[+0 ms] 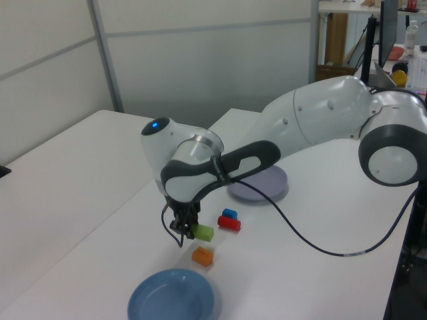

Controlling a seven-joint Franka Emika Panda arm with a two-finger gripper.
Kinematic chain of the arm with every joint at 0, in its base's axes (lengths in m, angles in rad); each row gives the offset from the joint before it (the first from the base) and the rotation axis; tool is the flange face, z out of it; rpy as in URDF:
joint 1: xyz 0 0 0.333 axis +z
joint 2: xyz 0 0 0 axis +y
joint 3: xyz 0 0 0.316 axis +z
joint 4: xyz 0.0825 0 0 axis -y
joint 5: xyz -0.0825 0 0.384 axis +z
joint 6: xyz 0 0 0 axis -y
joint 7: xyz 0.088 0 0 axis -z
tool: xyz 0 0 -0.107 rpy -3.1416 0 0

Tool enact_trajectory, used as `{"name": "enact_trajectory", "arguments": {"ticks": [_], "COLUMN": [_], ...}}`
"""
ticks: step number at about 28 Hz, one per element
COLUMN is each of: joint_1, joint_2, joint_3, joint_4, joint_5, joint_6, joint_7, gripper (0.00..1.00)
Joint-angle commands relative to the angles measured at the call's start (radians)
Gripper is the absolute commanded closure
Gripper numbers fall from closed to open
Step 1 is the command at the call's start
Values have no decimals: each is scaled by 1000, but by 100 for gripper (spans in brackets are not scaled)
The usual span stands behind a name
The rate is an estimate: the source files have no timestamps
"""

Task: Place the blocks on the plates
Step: 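Grasp the green block, carry it over and release it onto the blue plate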

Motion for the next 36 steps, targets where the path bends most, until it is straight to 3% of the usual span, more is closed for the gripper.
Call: {"name": "enact_trajectory", "arguments": {"ticks": [1, 9, 15, 23, 25, 28, 33, 36], "joint_1": [6, 18, 98, 138, 141, 144, 167, 167], "joint_2": [-79, -84, -71, -52, -30, -16, 4, 7], "joint_3": [37, 148, 150, 152, 152, 152, 152, 150], "joint_4": [-30, -32, -43, -50, -47, -46, -49, -47], "joint_5": [11, -6, -21, -29, -31, -47, -84, -84], "joint_6": [-3, -26, -51, -46, -43, -40, -29, -31], "joint_7": [38, 81, 115, 138, 138, 138, 139, 139], "gripper": [100, 99, 98, 93, 84, 80, 53, 45]}}
